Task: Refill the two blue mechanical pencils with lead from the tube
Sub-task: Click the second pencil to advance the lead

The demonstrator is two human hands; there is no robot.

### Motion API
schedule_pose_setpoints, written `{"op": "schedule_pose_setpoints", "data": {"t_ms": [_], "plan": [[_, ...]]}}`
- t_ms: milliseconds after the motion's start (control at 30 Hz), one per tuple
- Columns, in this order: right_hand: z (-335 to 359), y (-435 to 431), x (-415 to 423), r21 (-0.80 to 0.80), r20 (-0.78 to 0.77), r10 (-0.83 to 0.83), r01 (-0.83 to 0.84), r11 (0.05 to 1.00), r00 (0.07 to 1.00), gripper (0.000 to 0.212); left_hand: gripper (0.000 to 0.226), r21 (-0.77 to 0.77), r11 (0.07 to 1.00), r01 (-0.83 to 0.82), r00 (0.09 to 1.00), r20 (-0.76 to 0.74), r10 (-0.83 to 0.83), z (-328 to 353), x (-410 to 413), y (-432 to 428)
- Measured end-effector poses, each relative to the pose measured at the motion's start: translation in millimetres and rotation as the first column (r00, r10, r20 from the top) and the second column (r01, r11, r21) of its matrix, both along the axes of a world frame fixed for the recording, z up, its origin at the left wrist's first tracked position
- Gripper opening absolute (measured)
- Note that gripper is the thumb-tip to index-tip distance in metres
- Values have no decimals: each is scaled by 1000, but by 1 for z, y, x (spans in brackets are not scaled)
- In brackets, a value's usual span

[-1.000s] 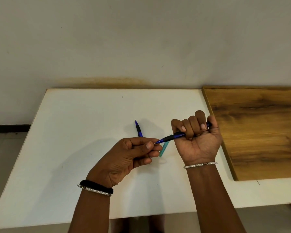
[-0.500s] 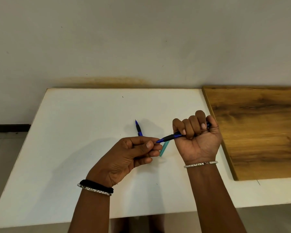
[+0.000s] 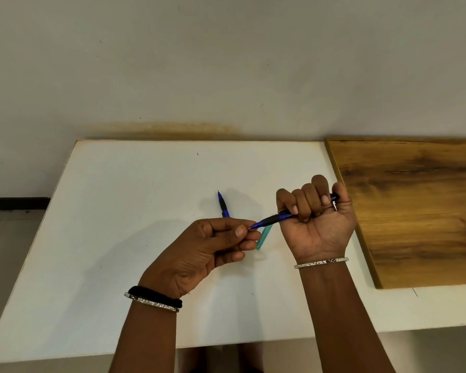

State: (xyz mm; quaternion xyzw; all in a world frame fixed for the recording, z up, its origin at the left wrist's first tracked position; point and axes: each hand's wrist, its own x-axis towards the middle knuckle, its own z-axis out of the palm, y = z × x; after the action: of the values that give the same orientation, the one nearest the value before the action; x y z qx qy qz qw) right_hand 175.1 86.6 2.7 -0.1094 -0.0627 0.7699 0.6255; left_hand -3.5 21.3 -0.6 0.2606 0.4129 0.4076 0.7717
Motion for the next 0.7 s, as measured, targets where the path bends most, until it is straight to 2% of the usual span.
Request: {"op": "schedule_pose_setpoints", "data": {"t_ms": [133, 300, 500, 633, 700], "plan": [[-3, 0, 1, 14, 3, 19, -19, 1000, 1000, 44, 31, -13, 1000, -13, 1000, -7, 13, -1, 0, 0], [-3, 1, 0, -25, 47, 20, -19, 1000, 999, 40, 42, -23, 999, -35, 998, -50, 34, 1, 1, 2], [-1, 6, -16, -220, 289, 88, -23, 975, 953, 18, 37, 34, 993, -115, 969, -217, 120, -1, -1, 2], [-4, 6, -28, -221, 477, 179, -80, 972, 860, 24, 33, 28, 991, -129, 933, -334, 131, -4, -4, 2], [-6, 4, -32, -197, 575, 229, -138, 970, 785, 28, 30, 20, 992, -122, 921, -371, 121, -6, -6, 2]]}}
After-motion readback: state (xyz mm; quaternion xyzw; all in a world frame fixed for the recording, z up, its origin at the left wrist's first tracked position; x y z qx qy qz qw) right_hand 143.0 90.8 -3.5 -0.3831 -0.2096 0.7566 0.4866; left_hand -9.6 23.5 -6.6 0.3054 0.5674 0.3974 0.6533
